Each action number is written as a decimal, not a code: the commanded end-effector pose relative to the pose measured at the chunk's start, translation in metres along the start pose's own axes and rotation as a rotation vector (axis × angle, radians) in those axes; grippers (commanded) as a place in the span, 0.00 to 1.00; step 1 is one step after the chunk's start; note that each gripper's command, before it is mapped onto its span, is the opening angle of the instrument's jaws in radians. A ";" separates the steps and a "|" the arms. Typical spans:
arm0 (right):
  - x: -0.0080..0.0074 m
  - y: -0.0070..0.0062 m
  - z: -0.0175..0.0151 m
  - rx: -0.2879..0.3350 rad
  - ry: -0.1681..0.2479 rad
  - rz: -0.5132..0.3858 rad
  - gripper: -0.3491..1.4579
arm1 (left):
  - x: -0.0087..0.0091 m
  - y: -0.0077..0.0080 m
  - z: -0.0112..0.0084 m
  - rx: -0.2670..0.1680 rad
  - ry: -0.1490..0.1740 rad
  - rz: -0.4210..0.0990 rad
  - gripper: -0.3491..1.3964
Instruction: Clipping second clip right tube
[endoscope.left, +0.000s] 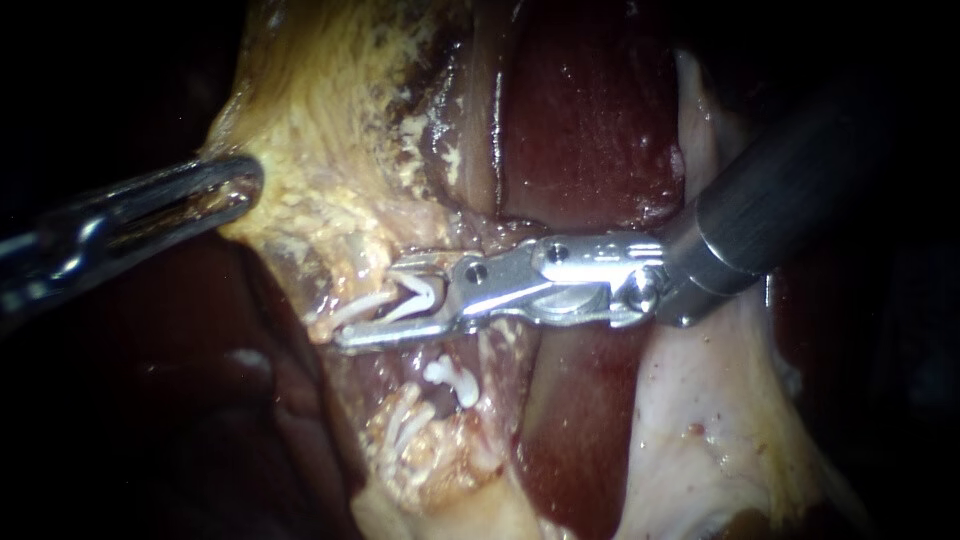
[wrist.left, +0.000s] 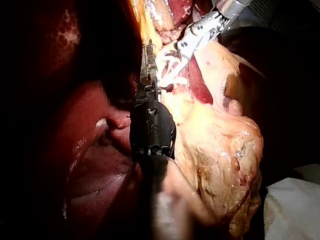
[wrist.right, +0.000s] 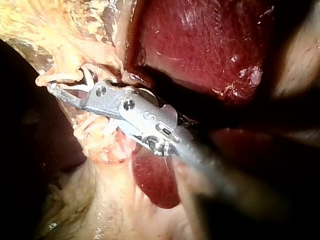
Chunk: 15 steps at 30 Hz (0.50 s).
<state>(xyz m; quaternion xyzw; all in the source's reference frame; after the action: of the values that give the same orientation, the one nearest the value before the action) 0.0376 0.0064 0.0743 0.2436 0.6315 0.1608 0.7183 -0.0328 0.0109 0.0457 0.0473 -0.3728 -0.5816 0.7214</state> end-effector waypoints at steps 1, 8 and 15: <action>0.0000 0.0000 0.0000 0.001 0.000 0.000 0.40 | 0.0000 0.0000 0.0000 0.000 0.000 0.000 0.00; 0.0000 -0.0001 0.0000 0.002 0.000 0.000 0.40 | 0.0000 0.0000 0.0000 0.000 0.000 0.000 0.00; 0.0001 -0.0003 -0.0004 0.004 0.000 0.000 0.41 | 0.0000 0.0000 0.0000 0.000 0.000 0.000 0.00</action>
<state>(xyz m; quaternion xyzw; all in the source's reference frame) 0.0371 0.0062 0.0739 0.2458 0.6317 0.1592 0.7178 -0.0327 0.0109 0.0458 0.0473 -0.3727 -0.5817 0.7215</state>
